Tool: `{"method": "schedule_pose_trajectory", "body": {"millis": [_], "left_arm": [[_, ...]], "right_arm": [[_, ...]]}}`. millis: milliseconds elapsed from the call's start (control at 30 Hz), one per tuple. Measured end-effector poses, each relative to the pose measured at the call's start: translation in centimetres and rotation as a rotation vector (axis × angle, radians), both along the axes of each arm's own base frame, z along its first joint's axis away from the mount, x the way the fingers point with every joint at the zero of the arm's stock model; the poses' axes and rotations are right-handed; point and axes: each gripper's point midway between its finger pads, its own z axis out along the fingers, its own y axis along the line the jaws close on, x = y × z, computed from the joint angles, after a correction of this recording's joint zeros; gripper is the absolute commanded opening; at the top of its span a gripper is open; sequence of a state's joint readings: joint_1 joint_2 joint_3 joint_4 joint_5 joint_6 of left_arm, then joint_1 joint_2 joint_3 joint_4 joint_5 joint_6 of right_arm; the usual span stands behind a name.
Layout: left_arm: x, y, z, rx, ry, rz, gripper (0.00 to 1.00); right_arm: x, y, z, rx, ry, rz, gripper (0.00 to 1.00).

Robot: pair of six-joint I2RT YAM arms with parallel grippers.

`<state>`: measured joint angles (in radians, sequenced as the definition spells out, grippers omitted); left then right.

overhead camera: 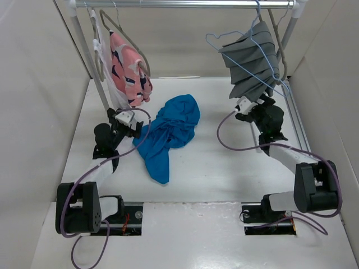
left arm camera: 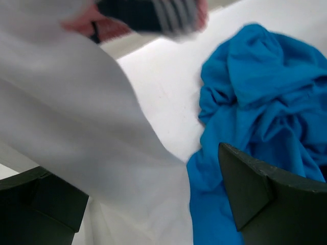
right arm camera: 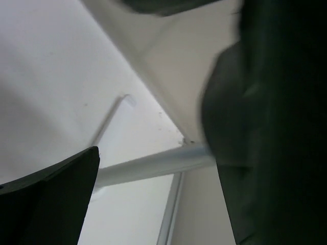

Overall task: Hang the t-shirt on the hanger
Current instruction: Move the tshirt to the center of the board

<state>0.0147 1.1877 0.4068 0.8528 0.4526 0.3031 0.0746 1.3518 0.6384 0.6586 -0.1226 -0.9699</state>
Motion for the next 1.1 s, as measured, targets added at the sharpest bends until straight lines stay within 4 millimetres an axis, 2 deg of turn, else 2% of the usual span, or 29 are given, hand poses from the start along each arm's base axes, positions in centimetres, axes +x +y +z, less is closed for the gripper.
{"method": "schedule_pose_trajectory", "body": {"millis": [67,133,300,367,500,567,700,800,900,967,1033,1100], "left_arm": [[-0.6,-0.4,-0.6,0.031,0.022,-0.032,1.00],[-1.4,-0.7,-1.5,0.057,0.048,-0.058,1.00],[-3.9,-1.6,-2.2,0.118,0.033,-0.126,1.00],[-4.9,-2.0,-1.9,0.163,0.000,-0.162,1.00],[-6.2,-2.1,-1.6,0.360,-0.094,-0.238,1.00],[-6.9,-2.0,-2.6,0.460,-0.091,-0.277,1.00],[-8.1,-1.9,-4.2,0.478,0.015,-0.314,1.00],[-8.2,-1.9,-3.2,0.474,0.058,-0.331,1.00],[-8.0,-2.3,-1.5,0.466,0.056,-0.358,0.97],[-8.0,-2.8,-1.6,0.461,0.072,-0.391,0.91],[-8.3,-3.4,-2.6,0.453,0.111,-0.436,0.87],[-8.8,-3.9,-4.1,0.447,0.162,-0.477,0.88]], "right_arm": [[0.0,1.5,-1.3,-0.021,0.066,0.034,1.00],[-0.5,3.5,-3.6,-0.064,0.150,0.079,1.00],[-2.9,8.0,-9.1,-0.189,0.342,0.205,1.00],[-3.9,9.1,-10.2,-0.224,0.384,0.248,1.00],[-5.4,11.2,-11.4,-0.279,0.427,0.321,1.00],[-6.4,13.1,-11.8,-0.320,0.442,0.373,1.00],[-7.6,17.5,-10.8,-0.412,0.418,0.447,1.00],[-7.1,19.5,-8.5,-0.415,0.371,0.430,1.00],[-4.9,20.5,-5.7,-0.267,0.359,0.377,1.00],[-3.0,21.5,-4.4,-0.150,0.362,0.410,0.98],[-1.0,22.7,-4.4,-0.047,0.392,0.453,0.99],[0.8,23.9,-5.7,0.018,0.436,0.479,0.99]]}}
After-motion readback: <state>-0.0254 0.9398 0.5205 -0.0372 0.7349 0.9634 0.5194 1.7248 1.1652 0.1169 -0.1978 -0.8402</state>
